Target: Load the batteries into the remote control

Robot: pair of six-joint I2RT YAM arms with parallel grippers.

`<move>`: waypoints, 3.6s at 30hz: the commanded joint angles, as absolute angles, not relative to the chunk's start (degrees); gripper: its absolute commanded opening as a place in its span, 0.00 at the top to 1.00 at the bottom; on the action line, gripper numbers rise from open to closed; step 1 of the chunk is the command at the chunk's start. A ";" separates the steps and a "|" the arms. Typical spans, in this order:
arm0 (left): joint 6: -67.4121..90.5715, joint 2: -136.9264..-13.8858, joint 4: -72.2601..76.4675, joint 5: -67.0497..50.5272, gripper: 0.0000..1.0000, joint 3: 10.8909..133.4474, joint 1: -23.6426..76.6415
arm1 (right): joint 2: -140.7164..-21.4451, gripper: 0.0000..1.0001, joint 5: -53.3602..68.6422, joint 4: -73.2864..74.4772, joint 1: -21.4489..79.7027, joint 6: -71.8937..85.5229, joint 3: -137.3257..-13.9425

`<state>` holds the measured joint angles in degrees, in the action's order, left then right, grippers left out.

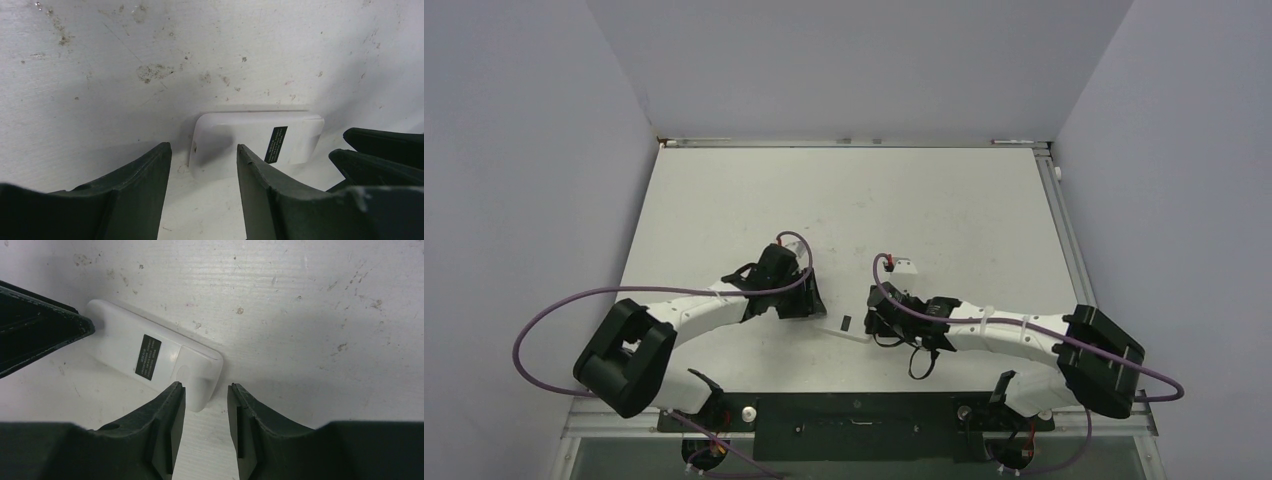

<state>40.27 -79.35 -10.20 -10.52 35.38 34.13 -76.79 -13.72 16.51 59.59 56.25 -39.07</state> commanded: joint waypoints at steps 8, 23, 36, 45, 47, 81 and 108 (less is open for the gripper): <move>39.89 -81.88 -5.80 -11.03 0.59 34.56 35.59 | -79.95 0.65 -13.72 13.16 60.01 59.46 -39.54; 41.41 -82.36 -4.86 -10.98 0.68 32.95 37.40 | -83.45 0.72 -13.05 11.81 60.91 60.31 -39.86; 43.90 -81.34 -3.58 -11.16 0.71 31.26 40.25 | -85.48 0.83 -13.17 12.08 62.33 61.05 -39.05; 45.39 -80.59 -2.52 -11.00 0.73 30.25 42.28 | -88.46 0.86 -12.89 11.49 64.56 62.65 -38.50; 45.53 -80.56 -2.30 -10.99 0.73 30.08 42.66 | -88.97 0.86 -12.72 11.27 64.97 62.88 -38.41; 39.27 -67.09 -26.16 4.82 0.37 42.81 42.02 | -79.62 0.35 -12.48 30.85 61.63 27.17 -55.33; 42.79 -41.16 -34.20 0.60 0.04 38.09 38.09 | -94.09 0.23 7.79 26.93 56.43 1.74 -60.65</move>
<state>41.98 -43.38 -33.12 2.35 37.78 38.92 -92.68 5.93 30.06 56.66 3.62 -58.13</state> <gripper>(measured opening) 0.963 0.773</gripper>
